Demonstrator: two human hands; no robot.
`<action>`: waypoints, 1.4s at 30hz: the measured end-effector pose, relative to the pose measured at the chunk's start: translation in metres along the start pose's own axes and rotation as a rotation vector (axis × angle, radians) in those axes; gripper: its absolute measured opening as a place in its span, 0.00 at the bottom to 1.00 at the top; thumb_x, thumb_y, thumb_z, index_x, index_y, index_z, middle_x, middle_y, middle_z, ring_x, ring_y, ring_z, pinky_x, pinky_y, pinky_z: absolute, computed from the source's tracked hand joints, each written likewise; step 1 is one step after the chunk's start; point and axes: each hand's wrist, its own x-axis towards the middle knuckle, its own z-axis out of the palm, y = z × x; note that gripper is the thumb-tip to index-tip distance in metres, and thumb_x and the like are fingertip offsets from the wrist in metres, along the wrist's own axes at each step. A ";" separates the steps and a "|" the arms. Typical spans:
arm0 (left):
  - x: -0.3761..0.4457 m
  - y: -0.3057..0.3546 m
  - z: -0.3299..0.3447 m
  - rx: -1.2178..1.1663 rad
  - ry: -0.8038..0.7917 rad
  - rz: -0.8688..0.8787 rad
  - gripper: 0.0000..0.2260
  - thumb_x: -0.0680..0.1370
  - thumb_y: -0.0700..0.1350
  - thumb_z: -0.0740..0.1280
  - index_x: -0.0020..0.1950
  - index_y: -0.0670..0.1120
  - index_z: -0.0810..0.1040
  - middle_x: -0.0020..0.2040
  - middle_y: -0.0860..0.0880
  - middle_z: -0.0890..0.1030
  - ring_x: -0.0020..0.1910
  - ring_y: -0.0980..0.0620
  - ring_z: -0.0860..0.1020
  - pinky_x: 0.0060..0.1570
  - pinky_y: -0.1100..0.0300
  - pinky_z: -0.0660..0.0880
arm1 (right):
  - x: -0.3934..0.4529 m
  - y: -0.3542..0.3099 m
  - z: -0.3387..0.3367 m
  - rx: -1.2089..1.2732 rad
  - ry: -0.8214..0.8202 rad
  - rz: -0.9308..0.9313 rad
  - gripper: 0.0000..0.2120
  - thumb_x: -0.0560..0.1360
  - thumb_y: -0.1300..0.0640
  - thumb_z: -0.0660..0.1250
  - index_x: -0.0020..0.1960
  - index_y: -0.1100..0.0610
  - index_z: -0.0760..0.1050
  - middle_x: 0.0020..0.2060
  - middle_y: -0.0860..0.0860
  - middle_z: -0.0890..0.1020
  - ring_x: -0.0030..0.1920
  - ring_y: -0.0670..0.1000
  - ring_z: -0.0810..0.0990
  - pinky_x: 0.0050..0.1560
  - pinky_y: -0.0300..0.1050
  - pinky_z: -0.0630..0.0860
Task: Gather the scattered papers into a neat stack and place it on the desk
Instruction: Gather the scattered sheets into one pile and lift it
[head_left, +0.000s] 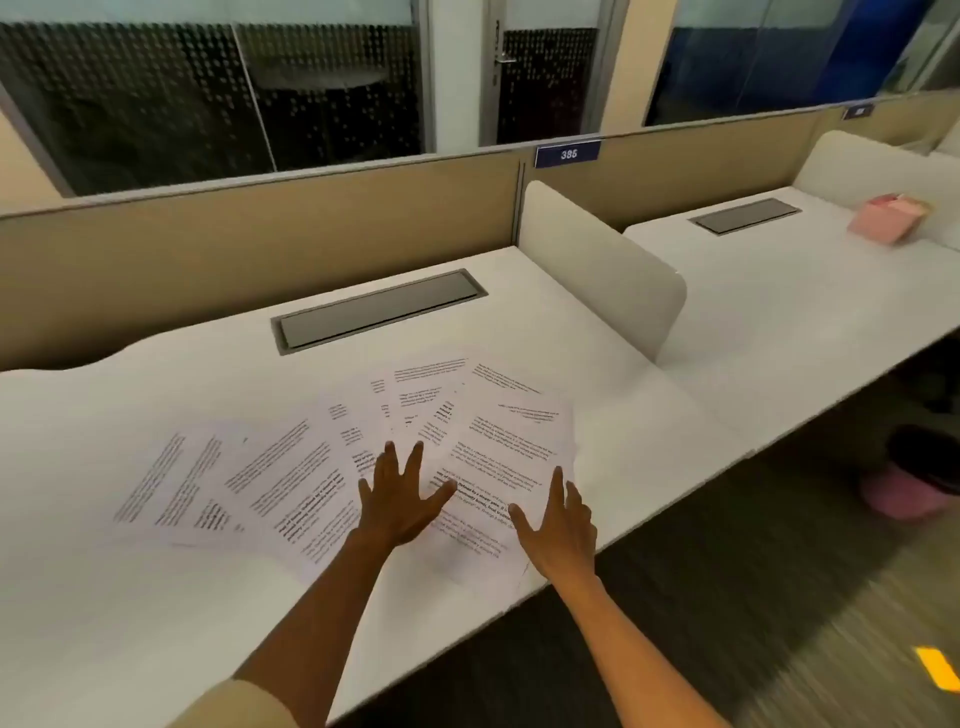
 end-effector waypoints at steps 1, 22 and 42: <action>0.004 -0.003 0.001 -0.002 -0.018 0.009 0.40 0.74 0.70 0.55 0.79 0.54 0.44 0.80 0.43 0.40 0.79 0.43 0.42 0.74 0.38 0.42 | -0.001 -0.003 0.002 0.010 -0.005 0.028 0.44 0.73 0.31 0.56 0.78 0.49 0.40 0.78 0.56 0.54 0.75 0.60 0.59 0.72 0.60 0.62; 0.045 -0.024 0.015 -0.041 -0.111 0.241 0.33 0.75 0.61 0.63 0.75 0.48 0.59 0.74 0.44 0.61 0.73 0.43 0.59 0.69 0.47 0.62 | 0.023 -0.055 0.032 0.181 0.115 0.425 0.44 0.74 0.35 0.61 0.78 0.53 0.43 0.71 0.59 0.63 0.70 0.60 0.65 0.68 0.57 0.69; 0.110 -0.014 -0.019 -0.369 -0.082 -0.019 0.16 0.72 0.40 0.69 0.59 0.41 0.77 0.55 0.44 0.81 0.51 0.44 0.80 0.51 0.51 0.80 | 0.073 -0.075 0.023 0.388 0.090 0.454 0.35 0.74 0.47 0.69 0.74 0.60 0.62 0.66 0.59 0.69 0.65 0.59 0.73 0.63 0.50 0.72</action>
